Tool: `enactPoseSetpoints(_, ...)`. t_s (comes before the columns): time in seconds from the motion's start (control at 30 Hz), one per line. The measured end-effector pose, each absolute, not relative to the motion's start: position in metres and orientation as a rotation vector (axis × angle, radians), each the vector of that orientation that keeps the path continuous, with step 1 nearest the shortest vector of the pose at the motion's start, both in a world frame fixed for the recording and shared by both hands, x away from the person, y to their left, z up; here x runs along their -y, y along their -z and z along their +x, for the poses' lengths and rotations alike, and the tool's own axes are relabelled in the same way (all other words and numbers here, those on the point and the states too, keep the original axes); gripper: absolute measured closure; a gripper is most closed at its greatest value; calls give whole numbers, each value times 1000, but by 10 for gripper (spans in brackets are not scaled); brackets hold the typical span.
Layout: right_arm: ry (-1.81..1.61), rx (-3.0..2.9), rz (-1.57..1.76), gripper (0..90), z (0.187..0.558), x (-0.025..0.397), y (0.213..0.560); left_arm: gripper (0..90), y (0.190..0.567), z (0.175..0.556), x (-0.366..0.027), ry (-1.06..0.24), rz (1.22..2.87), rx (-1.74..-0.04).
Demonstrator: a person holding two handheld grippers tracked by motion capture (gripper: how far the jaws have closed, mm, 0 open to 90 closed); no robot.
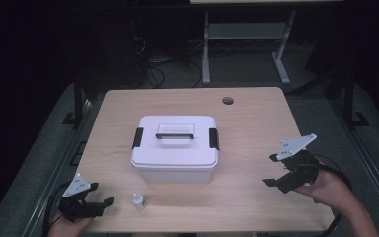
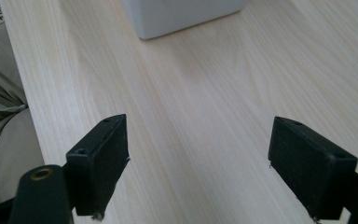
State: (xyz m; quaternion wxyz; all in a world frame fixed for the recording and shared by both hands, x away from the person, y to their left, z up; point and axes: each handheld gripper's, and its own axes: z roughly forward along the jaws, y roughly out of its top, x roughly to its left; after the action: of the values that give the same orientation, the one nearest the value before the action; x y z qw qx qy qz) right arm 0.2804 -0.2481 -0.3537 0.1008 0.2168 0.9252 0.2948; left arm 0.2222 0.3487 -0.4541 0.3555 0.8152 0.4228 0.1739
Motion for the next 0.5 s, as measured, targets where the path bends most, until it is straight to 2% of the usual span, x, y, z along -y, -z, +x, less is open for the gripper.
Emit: enactPoseSetpoints(0.5,-847,-2766,556,204,294,231,335,180,454,221,-350,-456,2105,-1094)
